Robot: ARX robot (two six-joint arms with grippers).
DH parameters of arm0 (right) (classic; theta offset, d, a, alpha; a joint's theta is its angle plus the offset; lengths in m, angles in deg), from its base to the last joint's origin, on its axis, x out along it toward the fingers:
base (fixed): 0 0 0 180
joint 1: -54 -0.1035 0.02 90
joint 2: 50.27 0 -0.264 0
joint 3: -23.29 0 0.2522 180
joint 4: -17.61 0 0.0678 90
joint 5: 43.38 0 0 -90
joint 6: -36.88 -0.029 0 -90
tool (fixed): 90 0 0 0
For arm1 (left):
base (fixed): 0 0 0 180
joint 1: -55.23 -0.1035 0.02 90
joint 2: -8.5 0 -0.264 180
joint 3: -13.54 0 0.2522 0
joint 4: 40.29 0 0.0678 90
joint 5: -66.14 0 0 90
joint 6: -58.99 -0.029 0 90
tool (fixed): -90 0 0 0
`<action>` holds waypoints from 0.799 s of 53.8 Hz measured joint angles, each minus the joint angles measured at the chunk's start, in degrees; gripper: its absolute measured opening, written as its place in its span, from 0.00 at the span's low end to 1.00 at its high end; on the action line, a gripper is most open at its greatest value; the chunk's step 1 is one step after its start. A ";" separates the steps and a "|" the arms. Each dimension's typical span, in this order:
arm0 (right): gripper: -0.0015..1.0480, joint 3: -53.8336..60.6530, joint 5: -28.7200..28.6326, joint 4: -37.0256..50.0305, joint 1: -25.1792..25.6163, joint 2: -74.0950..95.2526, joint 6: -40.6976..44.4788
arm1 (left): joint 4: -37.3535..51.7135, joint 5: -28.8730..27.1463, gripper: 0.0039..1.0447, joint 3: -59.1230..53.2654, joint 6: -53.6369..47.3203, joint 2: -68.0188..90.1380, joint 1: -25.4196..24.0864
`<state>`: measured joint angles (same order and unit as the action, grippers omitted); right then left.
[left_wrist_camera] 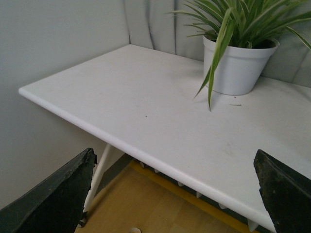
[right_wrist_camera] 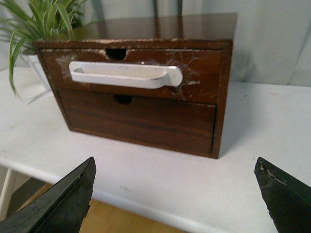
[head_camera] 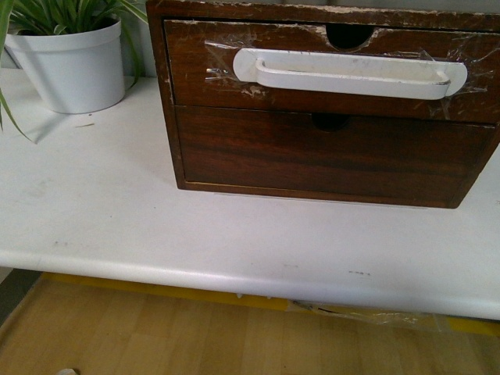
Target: Open drawer
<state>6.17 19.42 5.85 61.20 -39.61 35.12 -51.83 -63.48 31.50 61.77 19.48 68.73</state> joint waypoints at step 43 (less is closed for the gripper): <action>0.91 -37.22 -8.35 -21.86 -9.31 41.38 58.01 | -30.84 63.82 0.94 54.45 -52.74 57.61 0.50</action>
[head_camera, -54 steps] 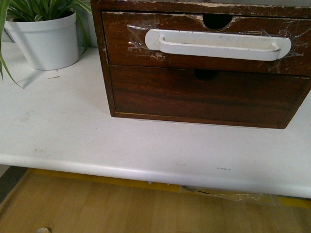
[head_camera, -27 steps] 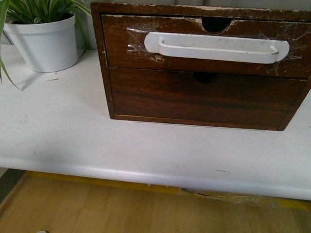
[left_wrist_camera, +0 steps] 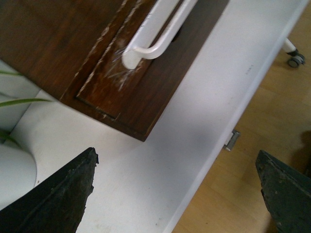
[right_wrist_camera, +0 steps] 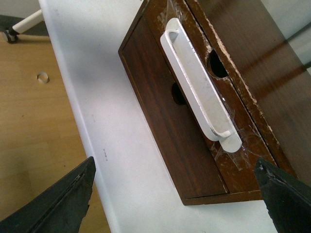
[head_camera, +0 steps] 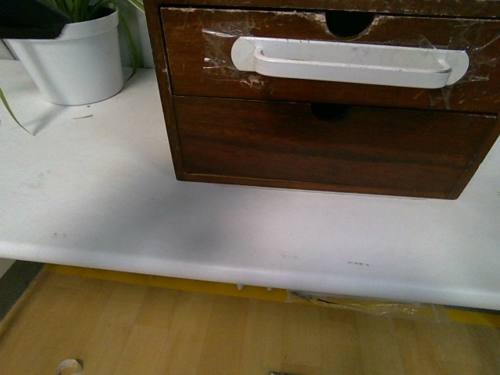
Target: Open drawer
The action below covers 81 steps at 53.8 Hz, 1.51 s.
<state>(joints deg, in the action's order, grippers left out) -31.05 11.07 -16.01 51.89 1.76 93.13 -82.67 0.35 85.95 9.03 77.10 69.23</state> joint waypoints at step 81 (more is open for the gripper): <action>0.91 -9.01 6.23 7.72 -5.09 24.50 5.64 | -7.23 0.48 0.94 28.50 -6.14 35.63 9.16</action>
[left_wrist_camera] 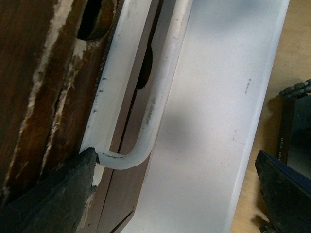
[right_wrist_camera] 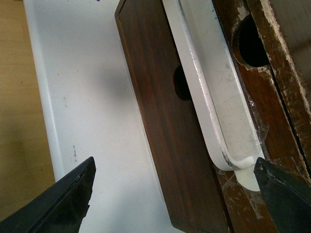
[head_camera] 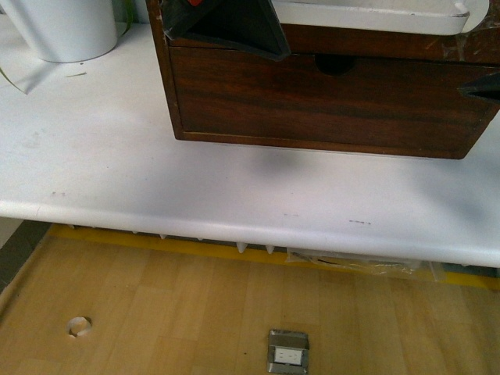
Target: Open drawer
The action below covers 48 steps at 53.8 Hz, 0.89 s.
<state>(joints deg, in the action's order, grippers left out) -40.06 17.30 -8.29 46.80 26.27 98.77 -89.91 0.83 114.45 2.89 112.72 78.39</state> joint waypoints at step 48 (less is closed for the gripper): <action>0.91 -0.44 1.99 2.99 -1.77 4.61 -2.25 | 0.50 -3.69 0.94 -1.99 -4.22 1.01 3.87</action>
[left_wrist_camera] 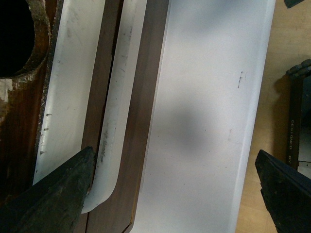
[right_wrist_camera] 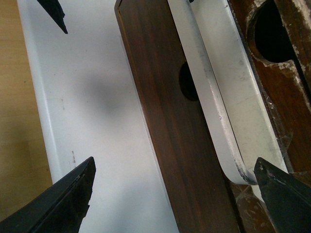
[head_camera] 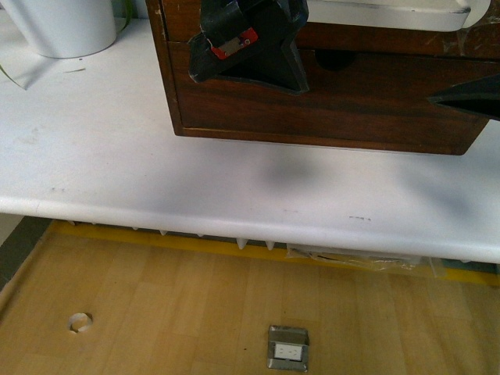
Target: Open drawer
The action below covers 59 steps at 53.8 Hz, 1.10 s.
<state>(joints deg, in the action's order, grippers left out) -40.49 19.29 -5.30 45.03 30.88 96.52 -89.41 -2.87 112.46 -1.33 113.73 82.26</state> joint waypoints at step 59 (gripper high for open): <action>0.91 -4.68 0.52 -5.01 -2.67 6.29 2.43 | -2.12 -3.41 0.94 -0.57 -5.62 -0.50 0.13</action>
<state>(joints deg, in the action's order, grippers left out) -45.17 19.81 -10.30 42.36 37.17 98.95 -91.53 -6.28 111.89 -6.94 113.23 82.39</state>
